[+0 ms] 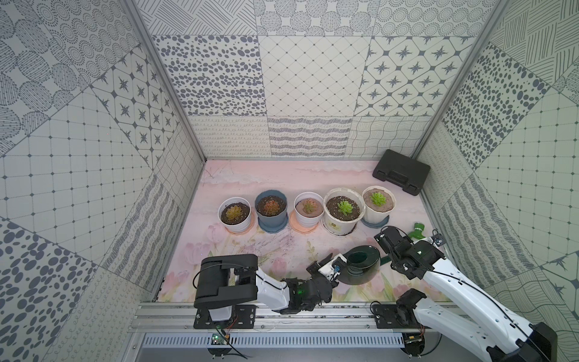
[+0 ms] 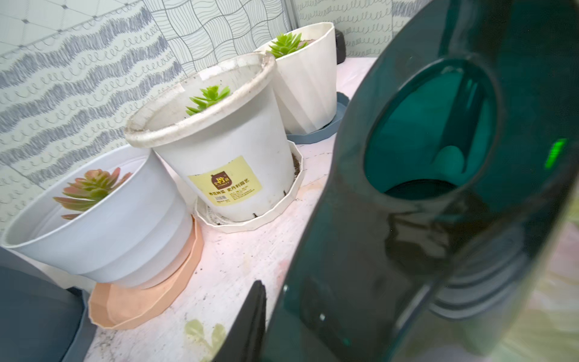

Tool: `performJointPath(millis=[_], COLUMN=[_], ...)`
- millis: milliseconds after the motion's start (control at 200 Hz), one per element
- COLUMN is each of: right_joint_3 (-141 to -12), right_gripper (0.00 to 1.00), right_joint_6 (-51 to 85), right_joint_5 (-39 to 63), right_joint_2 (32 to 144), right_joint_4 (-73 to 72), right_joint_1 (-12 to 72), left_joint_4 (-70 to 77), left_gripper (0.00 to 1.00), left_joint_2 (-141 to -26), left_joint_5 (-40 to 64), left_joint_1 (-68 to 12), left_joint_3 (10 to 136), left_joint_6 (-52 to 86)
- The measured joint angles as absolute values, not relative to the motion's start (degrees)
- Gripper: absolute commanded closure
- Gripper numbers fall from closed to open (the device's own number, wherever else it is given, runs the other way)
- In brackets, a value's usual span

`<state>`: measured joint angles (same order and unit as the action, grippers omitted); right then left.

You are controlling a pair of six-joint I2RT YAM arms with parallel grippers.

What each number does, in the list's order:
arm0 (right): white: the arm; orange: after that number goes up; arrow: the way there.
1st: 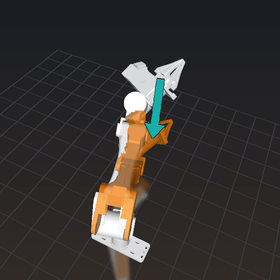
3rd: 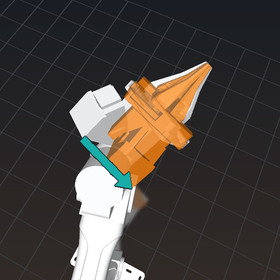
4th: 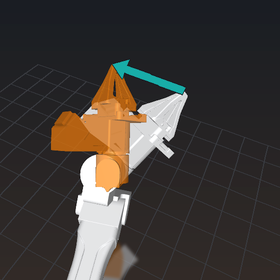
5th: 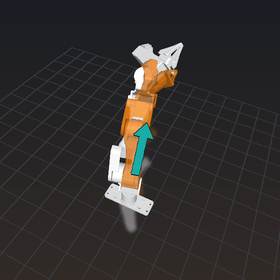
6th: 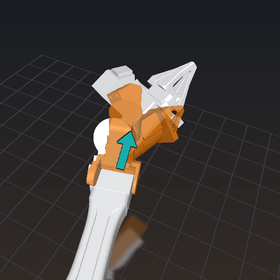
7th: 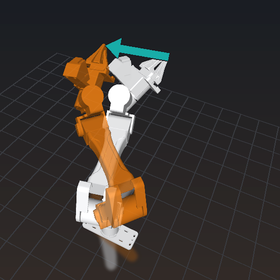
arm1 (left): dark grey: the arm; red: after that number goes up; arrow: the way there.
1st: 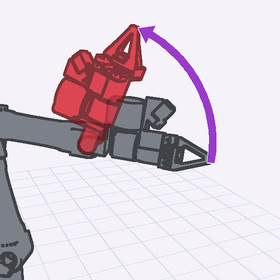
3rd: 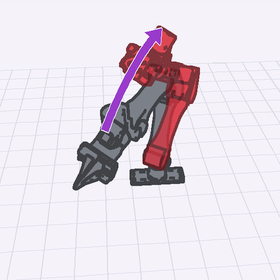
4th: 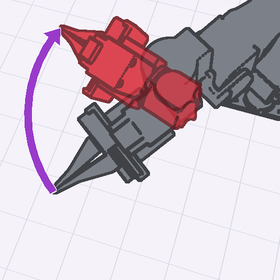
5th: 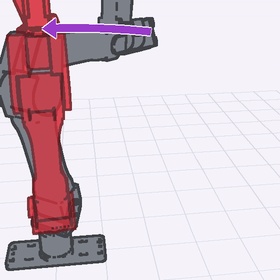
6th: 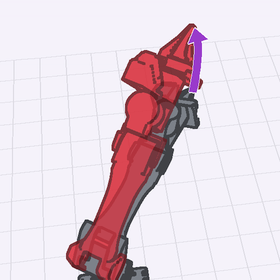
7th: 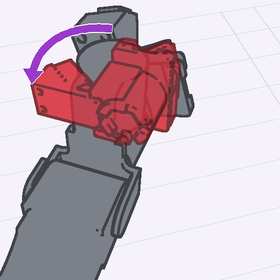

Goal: Water the succulent around the soil edge
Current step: Adjust the watering can.

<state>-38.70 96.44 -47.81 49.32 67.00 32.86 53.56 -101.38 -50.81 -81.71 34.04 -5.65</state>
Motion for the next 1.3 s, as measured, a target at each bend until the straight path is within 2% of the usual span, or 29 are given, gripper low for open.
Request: performJointPath(millis=[240, 310, 640, 685, 710, 890, 935, 1301], right_joint_3=[-41.69, -41.76, -41.85, -41.89, -41.89, -42.28, -42.68, -52.38], right_gripper=[1.0, 0.98, 0.56, 0.47, 0.38, 0.14, 0.03, 0.02], right_joint_6=[101.67, 102.54, 101.82, 101.03, 100.79, 96.73, 95.85, 86.67], right_joint_5=[-44.88, -44.31, -40.16, -39.33, -38.96, -36.32, -35.75, -28.53], right_joint_2=[52.71, 52.82, 47.66, 46.63, 46.0, 42.68, 42.04, 39.64], right_joint_4=[71.09, 71.5, 72.58, 71.94, 71.5, 69.08, 68.69, 68.97], right_joint_1=[32.64, 32.6, 32.47, 32.51, 32.51, 32.56, 32.56, 32.56], left_joint_4=[56.84, 56.99, 49.19, 48.03, 47.22, 43.33, 42.19, 34.33], left_gripper=[1.0, 1.0, 1.0, 1.0, 1.0, 1.0, 1.0, 1.0], left_joint_2=[-103.9, -104.4, -105.32, -105.01, -104.77, -103.39, -103.04, -100.2], left_joint_5=[-55.27, -56.38, -61.82, -61.65, -61.63, -60.9, -60.4, -57.76], left_joint_1=[-80.27, -79.85, -78.13, -77.78, -77.47, -75.31, -74.83, -69.89], left_joint_3=[35.0, 35.81, 44.82, 45.5, 45.95, 47.83, 48.27, 51.57], left_joint_6=[-8.84, -10.17, -16.25, -16.71, -16.95, -18.44, -18.59, -18.83])
